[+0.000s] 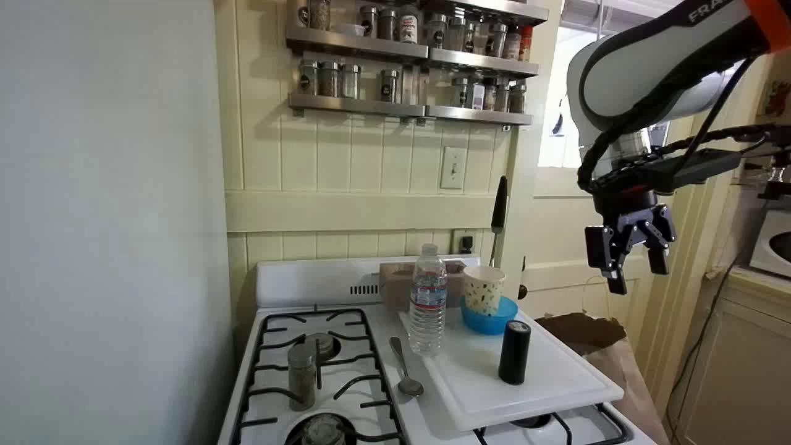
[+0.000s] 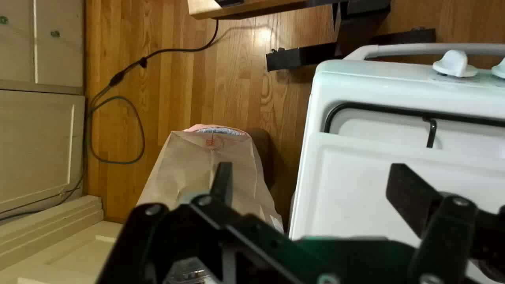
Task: Pick up one bottle from the shelf and put it on the stove
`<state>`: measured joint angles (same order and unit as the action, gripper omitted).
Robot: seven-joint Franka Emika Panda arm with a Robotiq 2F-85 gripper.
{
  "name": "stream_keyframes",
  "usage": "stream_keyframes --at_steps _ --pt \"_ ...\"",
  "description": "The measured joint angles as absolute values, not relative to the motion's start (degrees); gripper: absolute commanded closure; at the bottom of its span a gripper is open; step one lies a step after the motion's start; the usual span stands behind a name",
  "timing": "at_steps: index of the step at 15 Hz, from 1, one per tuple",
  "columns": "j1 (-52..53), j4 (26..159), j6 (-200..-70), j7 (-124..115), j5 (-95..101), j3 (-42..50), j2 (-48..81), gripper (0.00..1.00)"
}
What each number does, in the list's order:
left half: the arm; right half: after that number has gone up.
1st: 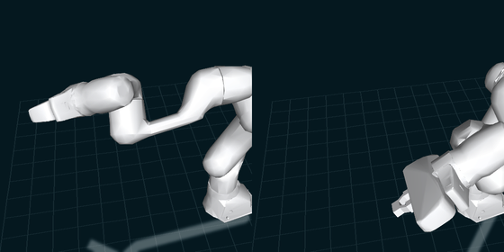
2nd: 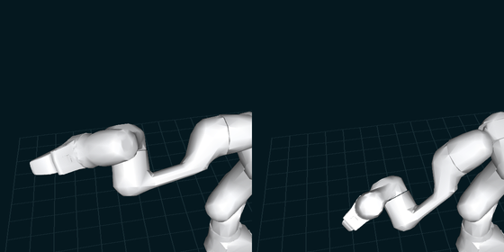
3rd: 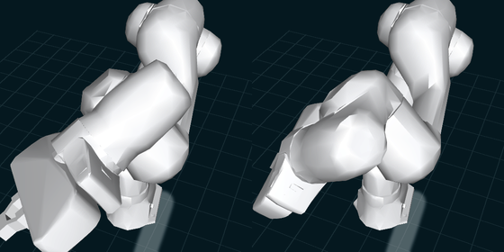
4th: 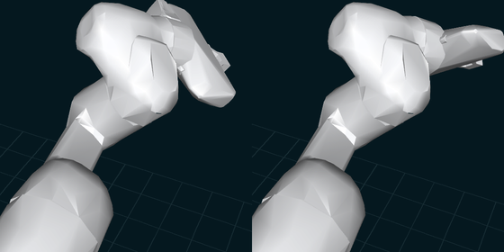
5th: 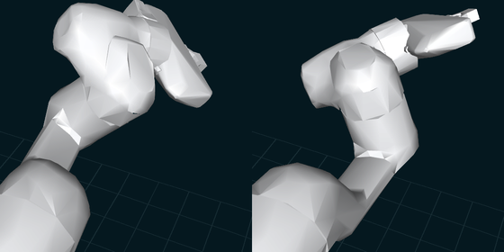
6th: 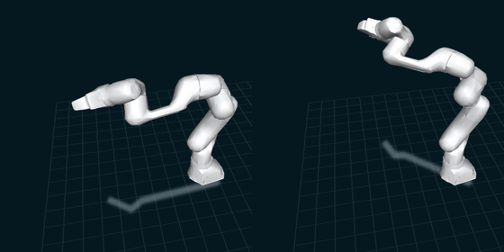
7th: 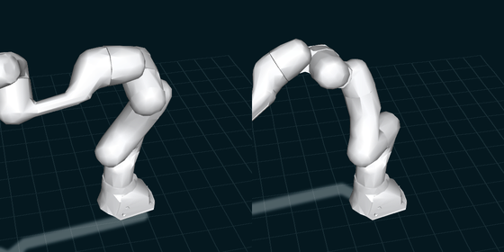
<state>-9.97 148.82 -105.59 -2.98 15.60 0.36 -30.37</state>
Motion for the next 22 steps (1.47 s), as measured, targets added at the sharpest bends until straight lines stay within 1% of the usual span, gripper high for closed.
stream_keyframes --at_steps 8,14,18,22 --pt "-9.6 148.8 -106.3 -3.0 15.5 0.6 -30.4 0.00" --pt "-5.6 152.6 -120.5 -12.6 13.7 -2.6 -33.3 0.00" --pt "-3.3 156.4 -125.3 -17.1 9.5 -4.9 -37.1 0.00" --pt "-3.6 157.1 -131.4 -17.1 11.7 -6.7 -38.5 0.00"
